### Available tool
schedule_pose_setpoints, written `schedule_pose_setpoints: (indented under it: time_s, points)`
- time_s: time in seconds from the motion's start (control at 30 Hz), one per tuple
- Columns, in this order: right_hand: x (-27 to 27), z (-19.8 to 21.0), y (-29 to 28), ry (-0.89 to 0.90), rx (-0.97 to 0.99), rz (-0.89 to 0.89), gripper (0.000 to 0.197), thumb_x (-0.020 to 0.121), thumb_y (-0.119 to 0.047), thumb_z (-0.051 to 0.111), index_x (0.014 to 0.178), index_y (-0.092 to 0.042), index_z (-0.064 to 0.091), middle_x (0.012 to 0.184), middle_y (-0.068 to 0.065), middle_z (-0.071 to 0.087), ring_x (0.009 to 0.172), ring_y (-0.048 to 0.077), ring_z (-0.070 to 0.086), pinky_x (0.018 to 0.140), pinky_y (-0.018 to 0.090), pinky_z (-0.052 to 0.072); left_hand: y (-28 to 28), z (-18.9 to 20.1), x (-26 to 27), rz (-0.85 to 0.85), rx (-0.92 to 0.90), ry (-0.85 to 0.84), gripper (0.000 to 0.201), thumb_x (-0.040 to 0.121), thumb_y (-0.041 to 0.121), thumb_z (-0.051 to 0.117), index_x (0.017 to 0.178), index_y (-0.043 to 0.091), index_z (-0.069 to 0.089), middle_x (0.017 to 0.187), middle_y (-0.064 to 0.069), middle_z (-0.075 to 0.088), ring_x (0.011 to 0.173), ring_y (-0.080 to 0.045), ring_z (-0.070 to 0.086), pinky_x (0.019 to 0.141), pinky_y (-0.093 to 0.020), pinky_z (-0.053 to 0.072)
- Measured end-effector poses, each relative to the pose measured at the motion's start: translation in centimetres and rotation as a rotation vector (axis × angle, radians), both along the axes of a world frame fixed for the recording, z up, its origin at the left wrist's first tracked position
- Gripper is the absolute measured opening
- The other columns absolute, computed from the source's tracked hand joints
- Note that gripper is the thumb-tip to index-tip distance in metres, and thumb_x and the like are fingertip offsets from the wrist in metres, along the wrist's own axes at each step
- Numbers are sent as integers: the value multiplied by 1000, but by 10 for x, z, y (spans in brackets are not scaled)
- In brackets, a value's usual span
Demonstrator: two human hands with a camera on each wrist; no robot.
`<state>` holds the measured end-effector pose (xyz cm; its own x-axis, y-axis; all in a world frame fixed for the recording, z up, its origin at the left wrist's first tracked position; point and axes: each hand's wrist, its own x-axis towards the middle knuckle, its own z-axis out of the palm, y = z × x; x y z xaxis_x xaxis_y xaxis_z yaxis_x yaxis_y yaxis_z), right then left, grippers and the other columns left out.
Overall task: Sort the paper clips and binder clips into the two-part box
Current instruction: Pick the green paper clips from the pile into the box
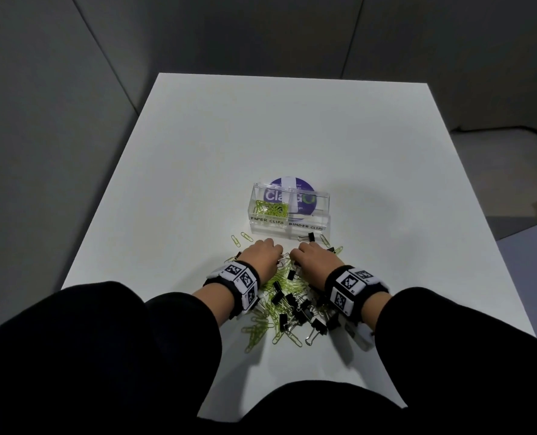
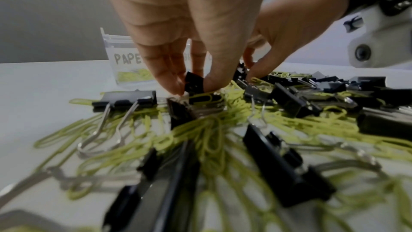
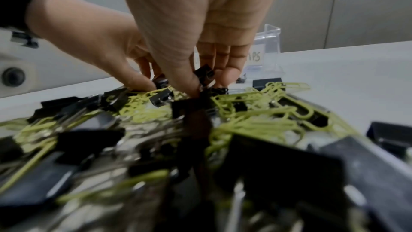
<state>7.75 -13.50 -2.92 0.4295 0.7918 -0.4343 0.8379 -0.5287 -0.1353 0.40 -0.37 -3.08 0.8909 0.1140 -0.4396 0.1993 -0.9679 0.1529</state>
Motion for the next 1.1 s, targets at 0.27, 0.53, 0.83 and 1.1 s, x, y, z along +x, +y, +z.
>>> schedule_pose_setpoints:
  time_s: [0.27,0.53,0.83,1.1]
  points:
    - [43,18,2,32,160,-131,32,93,-7,47,125,-6,52,121,15,55,111,30,51,95,38,47,21,12,14,61,-164,-126,35,90,21,54,123,10,55,117,-11,54,106,-27,55,92,-36,49]
    - [68,20,-8,92,218,-278,36,96,-7,42,131,-6,47,128,16,51,116,31,50,97,35,41,68,27,17,117,-294,-108,35,89,24,56,123,14,55,122,-8,54,105,-21,55,87,-26,43]
    - [88,-1,-12,-36,99,-497,21,90,-5,50,110,0,55,114,19,54,106,34,53,87,40,47,55,15,27,55,-254,-139,39,92,22,51,129,10,50,124,-10,49,107,-24,53,90,-29,44]
    - [78,-2,-23,-230,57,-379,33,90,-15,51,123,-11,52,129,10,52,119,32,44,92,38,40,14,1,50,-150,-3,-208,34,94,5,41,127,0,47,124,-17,49,115,-31,46,88,-38,47]
